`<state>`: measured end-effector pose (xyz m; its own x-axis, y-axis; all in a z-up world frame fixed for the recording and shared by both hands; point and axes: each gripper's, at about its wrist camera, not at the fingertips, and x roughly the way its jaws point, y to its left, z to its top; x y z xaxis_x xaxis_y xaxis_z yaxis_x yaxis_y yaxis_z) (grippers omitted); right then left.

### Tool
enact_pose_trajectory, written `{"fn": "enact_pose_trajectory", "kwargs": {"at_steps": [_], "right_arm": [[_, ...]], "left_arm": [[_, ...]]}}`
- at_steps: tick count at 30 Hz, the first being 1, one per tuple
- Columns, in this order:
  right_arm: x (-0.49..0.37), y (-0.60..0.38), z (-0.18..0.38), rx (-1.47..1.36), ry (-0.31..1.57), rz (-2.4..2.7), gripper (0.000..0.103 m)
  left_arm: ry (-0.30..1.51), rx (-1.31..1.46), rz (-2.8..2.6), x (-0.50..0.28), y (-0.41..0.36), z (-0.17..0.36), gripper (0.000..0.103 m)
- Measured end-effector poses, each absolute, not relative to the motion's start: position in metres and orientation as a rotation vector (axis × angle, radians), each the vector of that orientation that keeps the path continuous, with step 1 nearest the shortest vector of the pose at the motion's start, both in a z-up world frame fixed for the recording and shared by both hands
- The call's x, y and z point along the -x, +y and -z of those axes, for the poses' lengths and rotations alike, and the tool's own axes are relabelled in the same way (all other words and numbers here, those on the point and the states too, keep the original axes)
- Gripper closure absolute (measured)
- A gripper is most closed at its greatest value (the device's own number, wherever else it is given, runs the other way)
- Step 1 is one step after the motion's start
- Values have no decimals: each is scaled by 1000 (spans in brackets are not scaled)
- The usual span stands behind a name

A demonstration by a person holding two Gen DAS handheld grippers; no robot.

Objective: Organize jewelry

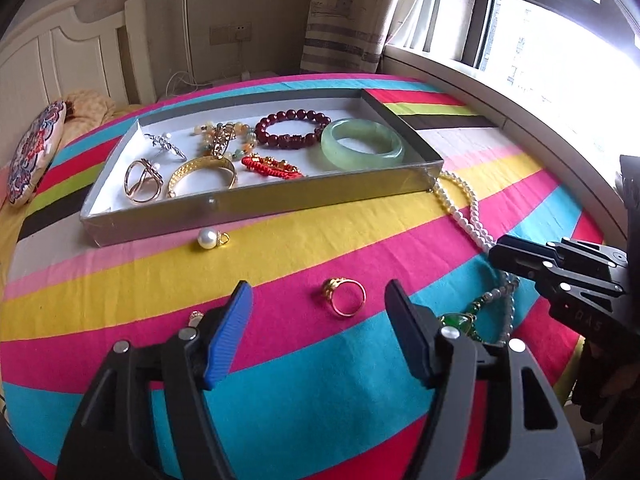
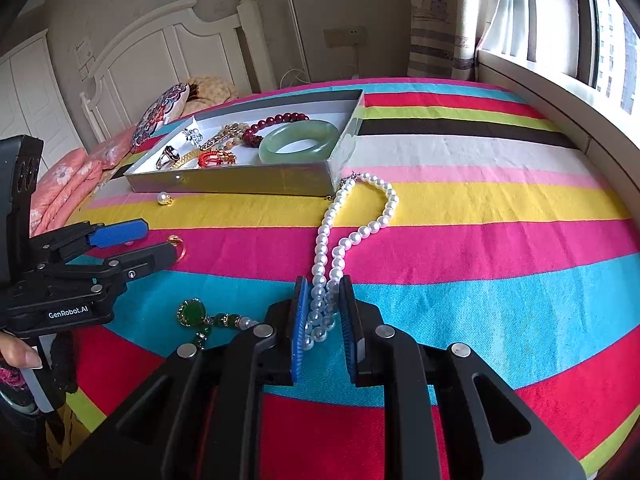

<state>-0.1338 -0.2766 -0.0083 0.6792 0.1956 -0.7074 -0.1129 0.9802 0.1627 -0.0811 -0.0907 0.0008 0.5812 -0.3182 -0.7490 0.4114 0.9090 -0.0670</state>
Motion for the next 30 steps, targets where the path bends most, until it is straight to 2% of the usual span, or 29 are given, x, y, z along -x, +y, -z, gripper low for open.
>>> {"fn": "enact_pose_trajectory", "kwargs": {"at_steps": [6, 13, 20, 22, 24, 26, 30], "right_arm": [[134, -278, 8, -116, 805, -174, 85], [133, -281, 7, -134, 806, -182, 85], [130, -296, 7, -232, 813, -188, 82], [130, -298, 6, -238, 815, -158, 76], [130, -299, 4, -238, 812, -119, 57], [128, -299, 3, -233, 819, -103, 47], [122, -288, 2, -184, 843, -99, 46]], "left_arm": [[854, -225, 430, 86, -110, 3, 42], [853, -238, 440, 86, -112, 5, 60], [854, -234, 442, 86, -112, 5, 60], [855, -231, 444, 85, -111, 4, 60], [857, -224, 447, 85, -111, 4, 60], [858, -222, 448, 85, -111, 4, 60], [860, -218, 452, 84, -111, 4, 59]]}}
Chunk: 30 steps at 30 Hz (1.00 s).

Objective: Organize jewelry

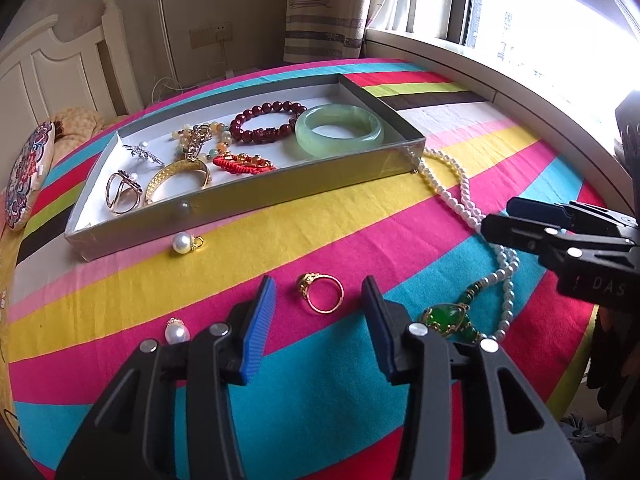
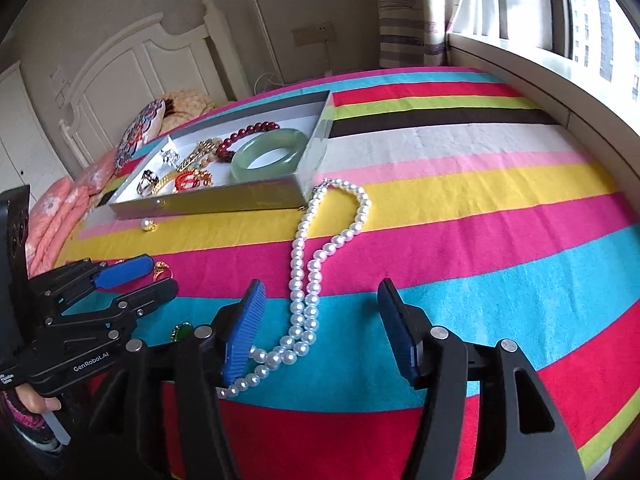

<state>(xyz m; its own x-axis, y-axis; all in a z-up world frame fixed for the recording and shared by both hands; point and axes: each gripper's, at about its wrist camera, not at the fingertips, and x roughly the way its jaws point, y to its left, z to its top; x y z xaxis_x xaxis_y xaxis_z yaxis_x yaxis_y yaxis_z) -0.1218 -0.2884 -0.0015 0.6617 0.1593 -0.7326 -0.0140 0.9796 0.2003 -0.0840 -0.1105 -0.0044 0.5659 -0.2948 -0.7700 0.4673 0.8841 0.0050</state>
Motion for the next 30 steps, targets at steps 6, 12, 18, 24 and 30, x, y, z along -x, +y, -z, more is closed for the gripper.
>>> {"fn": "enact_pose_trajectory", "kwargs": {"at_steps": [6, 12, 18, 24, 30], "right_arm": [[116, -248, 4, 62, 871, -85, 88], [128, -257, -10, -94, 790, -221, 103], [136, -285, -22, -306, 731, -310, 102], [121, -292, -21, -213, 798, -157, 72], [107, -260, -7, -48, 878, -117, 54]], "left_arm": [[862, -199, 461, 83, -109, 4, 59], [890, 51, 493, 75, -69, 4, 103], [817, 92, 480, 90, -56, -4, 103], [816, -33, 480, 93, -77, -8, 29], [874, -191, 473, 81, -111, 1, 36]]}}
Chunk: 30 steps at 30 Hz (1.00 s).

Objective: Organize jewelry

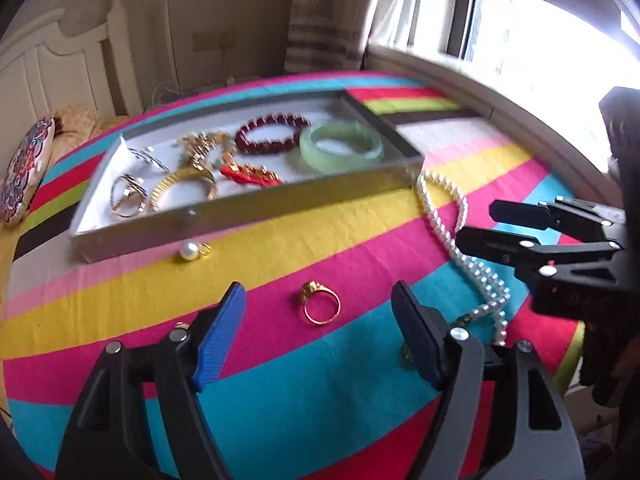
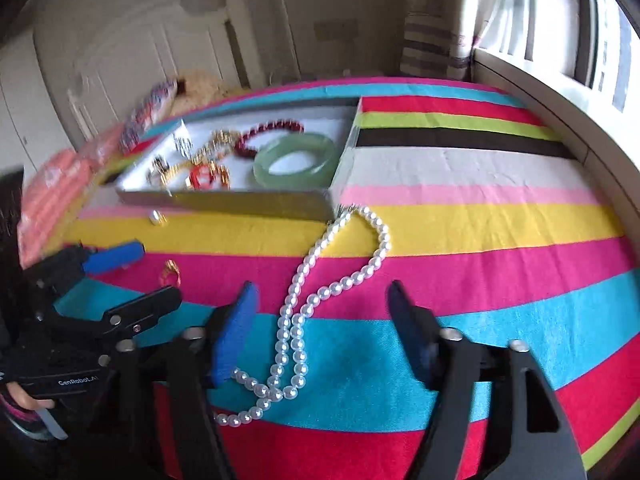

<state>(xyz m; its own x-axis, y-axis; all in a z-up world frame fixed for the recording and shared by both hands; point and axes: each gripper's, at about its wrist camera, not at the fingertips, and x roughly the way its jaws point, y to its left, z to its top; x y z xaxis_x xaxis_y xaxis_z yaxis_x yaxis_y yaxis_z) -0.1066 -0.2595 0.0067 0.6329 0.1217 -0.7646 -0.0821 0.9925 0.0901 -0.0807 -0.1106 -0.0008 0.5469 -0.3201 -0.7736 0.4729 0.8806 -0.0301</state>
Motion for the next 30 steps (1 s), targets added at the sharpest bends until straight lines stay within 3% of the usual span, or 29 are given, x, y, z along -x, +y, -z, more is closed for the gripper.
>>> {"fn": "enact_pose_trajectory", "kwargs": {"at_steps": [2, 3, 4, 5, 8, 10, 15, 18, 20, 21, 22, 23, 24, 29, 30], "right_arm": [[107, -240, 2, 59, 897, -97, 62], [111, -231, 3, 108, 872, -105, 79], [114, -225, 4, 128, 864, -130, 86], [116, -222, 4, 142, 861, -126, 87], [121, -232, 2, -1, 859, -223, 87], [125, -247, 1, -136, 850, -287, 101], [133, -287, -7, -448, 785, -421, 101], [137, -287, -22, -357, 755, -346, 101], [135, -277, -29, -213, 759, -233, 94], [131, -275, -29, -183, 788, -199, 80], [126, -276, -28, -176, 807, -183, 64], [123, -276, -27, -172, 814, -164, 25], [121, -275, -27, -163, 806, -149, 15], [97, -248, 0, -41, 901, -104, 16], [95, -237, 6, 29, 918, -84, 27]], "left_arm": [[874, -221, 458, 80, -114, 3, 44], [867, -236, 445, 80, -115, 5, 53], [861, -238, 451, 82, -115, 4, 70], [854, -242, 457, 83, -114, 4, 82], [849, -204, 476, 88, -106, 2, 82], [830, -151, 485, 93, -96, -4, 82], [780, -18, 506, 103, -67, -26, 82], [761, -8, 485, 109, -58, -34, 82], [751, 3, 481, 112, -56, -38, 82], [742, 8, 480, 115, -55, -41, 82], [736, 10, 483, 118, -55, -43, 82], [730, 12, 488, 121, -54, -44, 82], [722, 11, 489, 125, -54, -45, 82], [731, 16, 503, 136, -51, -37, 82], [735, 14, 501, 137, -50, -34, 82]]}}
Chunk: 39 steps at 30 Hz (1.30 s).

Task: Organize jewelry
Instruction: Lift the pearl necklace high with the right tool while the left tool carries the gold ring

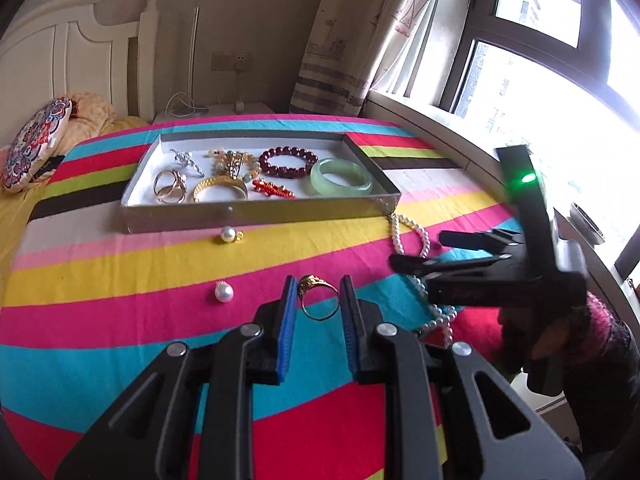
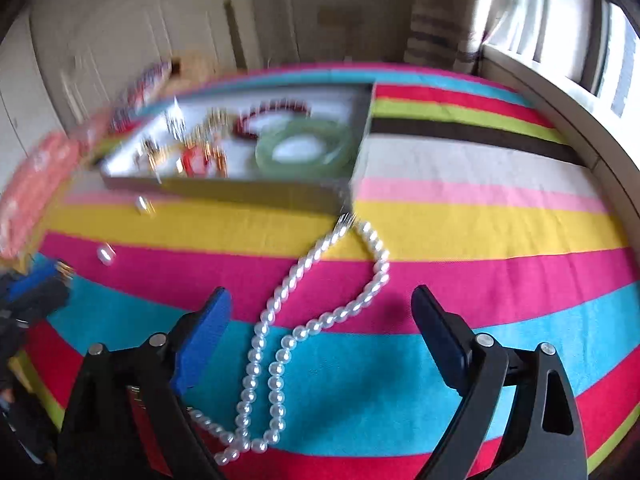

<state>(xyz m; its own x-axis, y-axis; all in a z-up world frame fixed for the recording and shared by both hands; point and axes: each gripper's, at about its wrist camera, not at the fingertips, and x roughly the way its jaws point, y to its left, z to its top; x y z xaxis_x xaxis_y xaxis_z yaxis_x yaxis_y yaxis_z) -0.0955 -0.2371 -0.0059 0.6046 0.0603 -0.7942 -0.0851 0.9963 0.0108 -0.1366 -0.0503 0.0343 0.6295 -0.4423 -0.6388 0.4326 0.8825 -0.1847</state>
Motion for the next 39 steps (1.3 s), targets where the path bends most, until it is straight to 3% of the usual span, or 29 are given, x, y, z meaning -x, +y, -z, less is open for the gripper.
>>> {"fn": "enact_pose_trajectory", "kwargs": {"at_steps": [1, 2, 3, 6, 8, 13, 16, 23, 25, 26, 27, 29, 31, 36, 39], "right_arm": [[95, -228, 5, 68, 889, -108, 44], [97, -222, 3, 61, 886, -152, 78], [99, -218, 3, 66, 888, -151, 85], [107, -220, 3, -52, 892, -263, 87], [114, -231, 1, -174, 874, -338, 98], [121, -256, -8, -386, 833, -437, 98], [119, -252, -19, -264, 805, -343, 97], [135, -227, -8, 9, 946, -279, 97], [143, -230, -4, -9, 962, -311, 92], [143, -233, -2, -39, 970, -329, 43], [147, -237, -3, -71, 958, -341, 4], [150, -245, -8, -142, 926, -388, 6], [152, -247, -9, -128, 926, -348, 15], [172, -225, 2, -13, 950, -282, 68], [185, -215, 6, -51, 957, -315, 82]], "left_arm": [[738, 15, 499, 138, -49, -32, 82], [740, 19, 498, 138, -47, -31, 82], [741, 28, 497, 138, -44, -30, 82], [733, 49, 489, 139, -36, -31, 82], [727, 59, 483, 140, -30, -33, 82], [716, 91, 471, 140, -18, -38, 82], [713, 96, 461, 140, -15, -40, 82], [714, 89, 461, 146, -15, -41, 82], [714, 83, 462, 148, -15, -40, 82], [715, 81, 463, 149, -15, -39, 82], [716, 82, 464, 149, -15, -38, 82], [718, 87, 465, 150, -14, -36, 82], [721, 91, 463, 150, -12, -34, 82], [715, 103, 450, 153, -3, -35, 82], [696, 119, 448, 156, 6, -40, 82]]}}
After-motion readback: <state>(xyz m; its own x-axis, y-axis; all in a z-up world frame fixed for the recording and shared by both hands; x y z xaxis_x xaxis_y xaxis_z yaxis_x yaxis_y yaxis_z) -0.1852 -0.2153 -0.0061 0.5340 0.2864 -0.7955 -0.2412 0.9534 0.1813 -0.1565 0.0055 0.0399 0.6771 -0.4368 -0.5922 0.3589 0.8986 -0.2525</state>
